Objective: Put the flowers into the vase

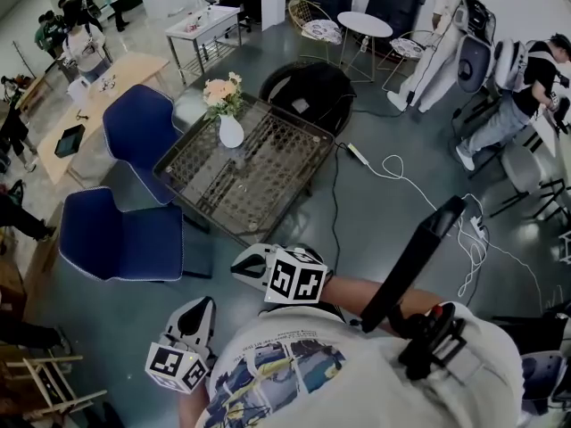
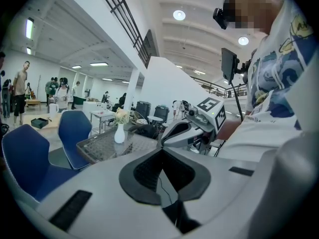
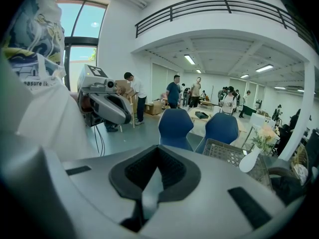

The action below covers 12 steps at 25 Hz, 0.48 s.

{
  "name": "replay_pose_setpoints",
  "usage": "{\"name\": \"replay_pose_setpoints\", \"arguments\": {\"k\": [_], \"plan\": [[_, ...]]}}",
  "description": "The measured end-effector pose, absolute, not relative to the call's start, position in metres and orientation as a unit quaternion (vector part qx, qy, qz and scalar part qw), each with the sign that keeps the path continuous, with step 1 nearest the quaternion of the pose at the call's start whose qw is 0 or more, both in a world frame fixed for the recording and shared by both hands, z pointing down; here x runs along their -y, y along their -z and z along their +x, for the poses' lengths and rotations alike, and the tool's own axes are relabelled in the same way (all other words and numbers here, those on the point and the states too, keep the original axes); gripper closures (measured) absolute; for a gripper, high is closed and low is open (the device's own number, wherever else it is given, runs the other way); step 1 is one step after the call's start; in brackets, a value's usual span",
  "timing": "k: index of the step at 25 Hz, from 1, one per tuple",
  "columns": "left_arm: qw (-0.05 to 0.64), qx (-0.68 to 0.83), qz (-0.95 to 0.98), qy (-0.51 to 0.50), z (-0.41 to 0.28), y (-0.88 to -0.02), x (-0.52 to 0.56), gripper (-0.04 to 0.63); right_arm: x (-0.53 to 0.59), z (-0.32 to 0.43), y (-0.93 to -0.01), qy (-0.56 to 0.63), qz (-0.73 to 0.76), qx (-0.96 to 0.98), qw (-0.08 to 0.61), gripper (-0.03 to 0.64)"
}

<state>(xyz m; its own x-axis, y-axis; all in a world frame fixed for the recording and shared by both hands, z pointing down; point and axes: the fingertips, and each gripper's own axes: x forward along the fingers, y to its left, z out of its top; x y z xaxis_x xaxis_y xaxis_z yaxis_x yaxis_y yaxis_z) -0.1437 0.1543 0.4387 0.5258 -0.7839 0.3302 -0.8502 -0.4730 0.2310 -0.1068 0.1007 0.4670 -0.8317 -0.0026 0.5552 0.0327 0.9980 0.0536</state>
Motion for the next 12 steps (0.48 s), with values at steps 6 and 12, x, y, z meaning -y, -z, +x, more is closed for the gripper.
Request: {"name": "replay_pose_setpoints", "arguments": {"k": [6,12], "plan": [[0.189,0.479,0.853,-0.09,-0.1483,-0.4403,-0.1544,0.586,-0.1007,-0.1117,-0.4682,0.029,-0.011,0.956,0.291,0.606],[0.19,0.479,0.852,-0.09,-0.1467,-0.4408,-0.1565,0.586,-0.1026,-0.1117,-0.4692,0.029,-0.014,0.956,0.291,0.606]]}}
